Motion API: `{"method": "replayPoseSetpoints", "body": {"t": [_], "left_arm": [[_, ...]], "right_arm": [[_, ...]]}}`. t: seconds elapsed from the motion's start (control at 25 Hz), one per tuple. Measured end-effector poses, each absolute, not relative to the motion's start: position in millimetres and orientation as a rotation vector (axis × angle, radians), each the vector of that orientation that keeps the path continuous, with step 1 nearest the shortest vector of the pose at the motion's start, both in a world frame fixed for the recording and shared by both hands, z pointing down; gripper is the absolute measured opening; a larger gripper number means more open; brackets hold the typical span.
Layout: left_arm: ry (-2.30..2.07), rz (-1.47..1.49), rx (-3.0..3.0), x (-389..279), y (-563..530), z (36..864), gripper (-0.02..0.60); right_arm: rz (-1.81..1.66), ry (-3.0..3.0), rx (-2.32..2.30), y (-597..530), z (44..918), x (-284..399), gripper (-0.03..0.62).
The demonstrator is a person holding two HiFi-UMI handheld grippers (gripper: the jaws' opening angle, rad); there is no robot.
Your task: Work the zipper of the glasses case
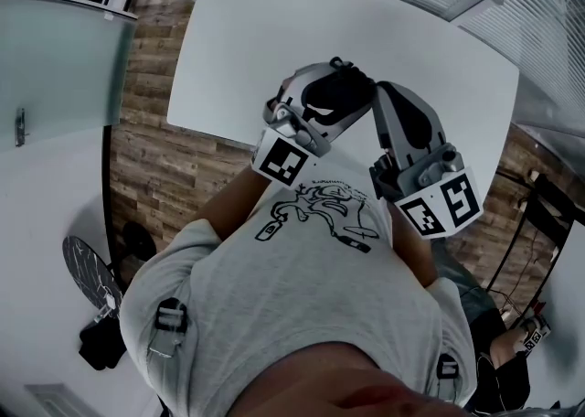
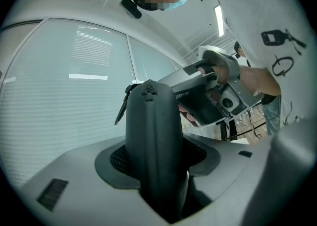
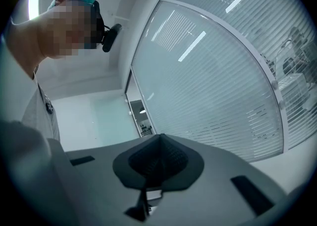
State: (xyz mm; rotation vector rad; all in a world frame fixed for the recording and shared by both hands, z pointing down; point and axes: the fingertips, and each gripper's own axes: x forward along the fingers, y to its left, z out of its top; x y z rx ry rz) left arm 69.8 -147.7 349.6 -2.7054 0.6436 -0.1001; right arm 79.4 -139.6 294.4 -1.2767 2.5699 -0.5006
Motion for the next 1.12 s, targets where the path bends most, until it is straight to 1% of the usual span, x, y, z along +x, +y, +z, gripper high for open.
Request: {"method": "replayPoseSetpoints", "body": {"t": [0.44,1.12], "left_arm": [[0.527,-0.049,-2.712,67.3,-137.6,342.5,0.250],[0.380,0.141,-2.775,56.5,-120.0,314.5,0.251]], "right_arm": [[-0.557,2.574,-1.227,-136.4,298.5,82.3,0.005],[-0.610,2.605,-1.166,-131.6,307.4,73.9,0.005]]}}
